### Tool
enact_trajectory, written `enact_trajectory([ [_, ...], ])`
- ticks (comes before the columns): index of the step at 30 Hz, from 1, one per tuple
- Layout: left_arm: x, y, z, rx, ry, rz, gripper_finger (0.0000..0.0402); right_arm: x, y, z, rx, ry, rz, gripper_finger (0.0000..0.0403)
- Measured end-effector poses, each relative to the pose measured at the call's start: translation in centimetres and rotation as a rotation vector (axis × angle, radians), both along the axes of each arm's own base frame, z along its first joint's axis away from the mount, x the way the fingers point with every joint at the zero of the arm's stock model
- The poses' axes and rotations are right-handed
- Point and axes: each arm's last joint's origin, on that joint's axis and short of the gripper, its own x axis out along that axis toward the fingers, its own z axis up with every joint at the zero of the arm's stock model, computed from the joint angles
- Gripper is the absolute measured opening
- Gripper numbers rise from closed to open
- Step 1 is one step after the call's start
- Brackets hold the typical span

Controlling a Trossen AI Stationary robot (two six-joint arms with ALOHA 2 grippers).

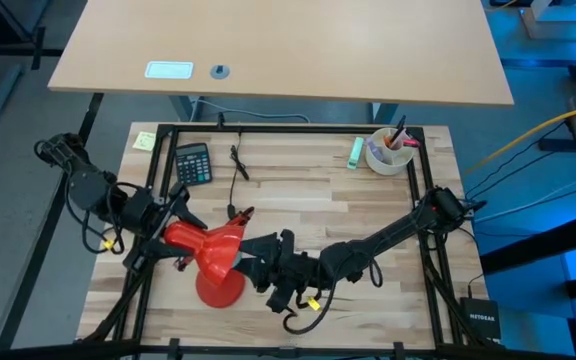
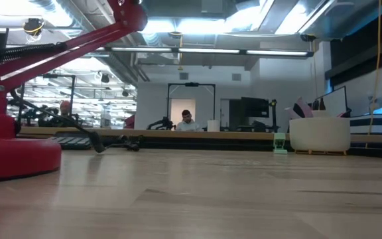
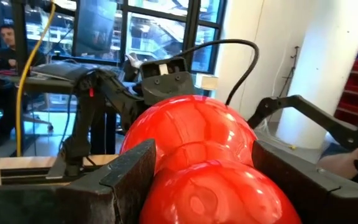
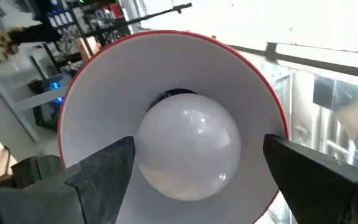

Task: Screw lightbulb
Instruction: Insert the light bulb into the orange desk lamp

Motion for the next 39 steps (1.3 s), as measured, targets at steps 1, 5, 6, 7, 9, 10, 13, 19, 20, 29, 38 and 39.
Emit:
enact_trajectory([
  [1,0.0,0.0,0.0,0.002,0.003,0.0,0.0253,0.0,-0.1,0.0,0.001,-0.003,-0.003,0.036],
  [5,0.2,-0.1,-0.1,0.003,0.009,-0.002,0.0253,0.4,-0.3,-0.3,-0.041,0.031,0.031,0.0352],
  [6,0.2,-0.2,-0.1,0.0,0.008,-0.003,0.0253,0.4,-0.3,-0.5,-0.054,0.051,0.034,0.0348],
  [7,0.2,-0.2,-0.1,-0.002,0.008,-0.003,0.0253,0.5,-0.3,-0.6,-0.064,0.064,0.031,0.0344],
  [9,0.2,-0.2,-0.2,-0.001,0.013,-0.004,0.0253,0.7,-0.5,-0.9,-0.081,0.071,0.018,0.0334],
  [10,0.2,-0.2,-0.2,0.0,0.013,-0.005,0.0253,0.7,-0.6,-0.8,-0.089,0.065,0.004,0.033],
  [13,0.2,-0.2,-0.2,0.0,0.014,-0.004,0.0253,0.9,-0.9,-0.8,-0.125,0.067,-0.013,0.0319],
  [19,0.2,-0.2,-0.2,-0.001,0.015,-0.004,0.0253,1.1,-1.4,-0.8,-0.127,0.059,-0.016,0.0299],
  [20,0.2,-0.2,-0.2,0.0,0.016,-0.004,0.0253,1.2,-1.5,-0.8,-0.127,0.058,-0.015,0.0296],
  [29,0.2,-0.2,-0.3,0.008,0.017,-0.003,0.0253,1.2,-1.4,-0.9,0.026,0.045,0.056,0.0253],
  [38,0.2,-0.2,-0.3,0.018,0.015,-0.008,0.0253,1.3,-1.4,-1.1,0.388,0.017,0.179,0.0238],
  [39,0.2,-0.2,-0.3,0.019,0.015,-0.009,0.0253,1.3,-1.4,-1.1,0.419,0.015,0.191,0.0238],
])
